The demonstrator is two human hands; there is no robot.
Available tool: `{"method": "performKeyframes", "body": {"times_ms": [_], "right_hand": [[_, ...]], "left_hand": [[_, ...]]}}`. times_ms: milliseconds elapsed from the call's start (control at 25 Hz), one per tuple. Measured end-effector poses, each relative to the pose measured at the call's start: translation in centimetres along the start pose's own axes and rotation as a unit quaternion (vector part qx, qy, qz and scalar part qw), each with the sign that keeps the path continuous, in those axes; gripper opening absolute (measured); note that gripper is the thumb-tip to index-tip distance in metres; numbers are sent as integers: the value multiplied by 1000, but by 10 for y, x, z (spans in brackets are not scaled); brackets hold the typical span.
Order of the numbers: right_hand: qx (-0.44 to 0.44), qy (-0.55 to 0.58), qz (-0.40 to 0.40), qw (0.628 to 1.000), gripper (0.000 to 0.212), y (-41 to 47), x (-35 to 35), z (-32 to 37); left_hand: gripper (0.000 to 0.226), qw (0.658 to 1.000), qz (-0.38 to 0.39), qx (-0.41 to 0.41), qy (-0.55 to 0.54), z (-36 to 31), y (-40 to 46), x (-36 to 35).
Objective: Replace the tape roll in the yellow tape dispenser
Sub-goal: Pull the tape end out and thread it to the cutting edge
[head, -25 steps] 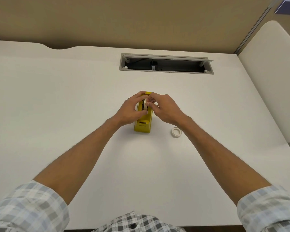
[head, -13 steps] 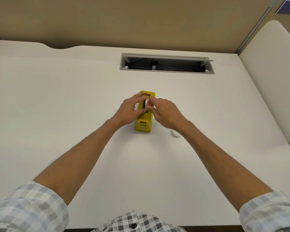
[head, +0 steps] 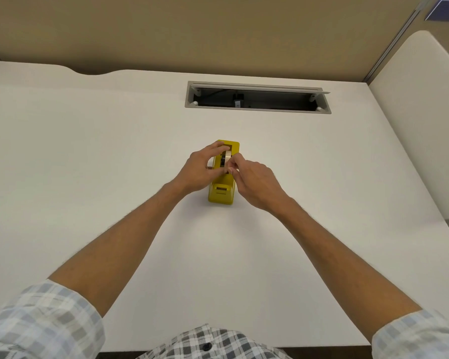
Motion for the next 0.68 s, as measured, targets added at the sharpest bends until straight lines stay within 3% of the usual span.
{"method": "performKeyframes", "body": {"times_ms": [280,560,680], "right_hand": [[0,-8,-13,1000,15,-4,-2,6],[28,-87,-99,991,7,-19,-8,24],[31,-127,-143,981,15,-27,-11,27]], "left_hand": [[66,997,51,13,48,0,-2,-1],[59,998,35,25,46,-6,-4,-2],[62,998,32,27,43,-10,-5,-1]]}}
Point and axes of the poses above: each hand's wrist, its own y-axis towards the middle knuckle, its own x-axis out of the back of the hand, z = x × y, the point moved 4 cm from there along y, towards the middle knuckle, and after that the axes turned 9 degrees about -x, right-handed, at the moved point
